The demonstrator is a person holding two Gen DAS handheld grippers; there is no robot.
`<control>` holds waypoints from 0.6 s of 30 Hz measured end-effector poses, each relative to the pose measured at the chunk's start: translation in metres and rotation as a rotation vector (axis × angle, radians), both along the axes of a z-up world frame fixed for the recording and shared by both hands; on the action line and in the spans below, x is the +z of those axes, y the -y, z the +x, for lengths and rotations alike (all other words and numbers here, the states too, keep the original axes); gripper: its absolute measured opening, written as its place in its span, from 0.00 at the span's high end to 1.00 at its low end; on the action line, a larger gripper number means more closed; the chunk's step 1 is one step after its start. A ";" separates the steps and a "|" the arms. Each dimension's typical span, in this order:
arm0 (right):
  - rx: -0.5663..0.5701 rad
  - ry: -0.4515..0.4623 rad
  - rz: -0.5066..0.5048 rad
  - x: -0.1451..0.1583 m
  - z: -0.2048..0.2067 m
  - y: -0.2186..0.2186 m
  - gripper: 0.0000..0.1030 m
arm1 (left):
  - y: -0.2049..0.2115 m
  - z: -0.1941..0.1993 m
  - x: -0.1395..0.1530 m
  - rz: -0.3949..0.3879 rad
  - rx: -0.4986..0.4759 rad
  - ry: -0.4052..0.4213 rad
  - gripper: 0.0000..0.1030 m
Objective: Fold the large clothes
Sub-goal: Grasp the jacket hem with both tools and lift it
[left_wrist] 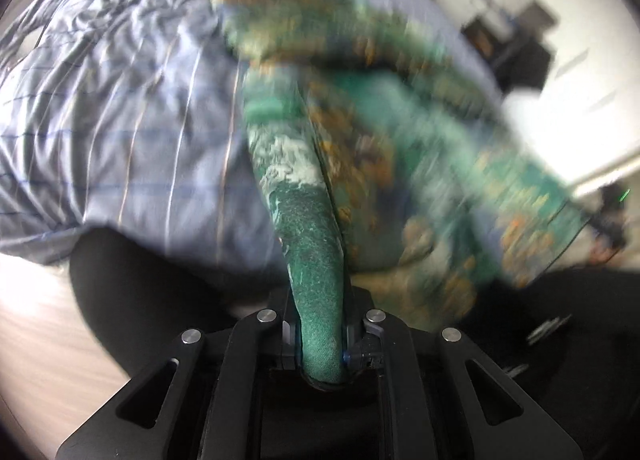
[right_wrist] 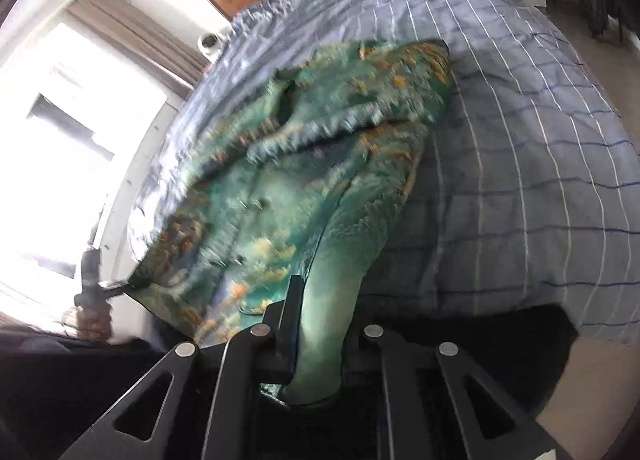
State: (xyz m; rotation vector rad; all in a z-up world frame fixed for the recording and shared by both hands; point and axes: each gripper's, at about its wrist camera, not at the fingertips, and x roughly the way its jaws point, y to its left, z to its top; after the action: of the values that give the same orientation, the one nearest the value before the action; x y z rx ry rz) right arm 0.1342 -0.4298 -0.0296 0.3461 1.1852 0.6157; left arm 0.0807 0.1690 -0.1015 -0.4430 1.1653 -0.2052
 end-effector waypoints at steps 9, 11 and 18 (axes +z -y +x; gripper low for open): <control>-0.125 0.140 0.091 0.012 0.148 -0.024 0.87 | -0.029 0.158 0.042 -0.133 0.165 0.173 0.89; -0.157 0.114 0.104 -0.004 0.177 -0.027 0.87 | -0.031 0.191 0.028 -0.095 0.188 0.154 0.89; -0.359 -0.019 0.112 -0.083 0.249 -0.030 0.85 | -0.032 0.262 -0.035 -0.002 0.264 0.040 0.72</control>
State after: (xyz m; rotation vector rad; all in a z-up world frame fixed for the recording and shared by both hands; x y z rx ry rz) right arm 0.3830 -0.3999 -0.1129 0.6445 1.0751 0.3664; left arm 0.3429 0.2014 -0.1362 -0.5864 1.0555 0.0136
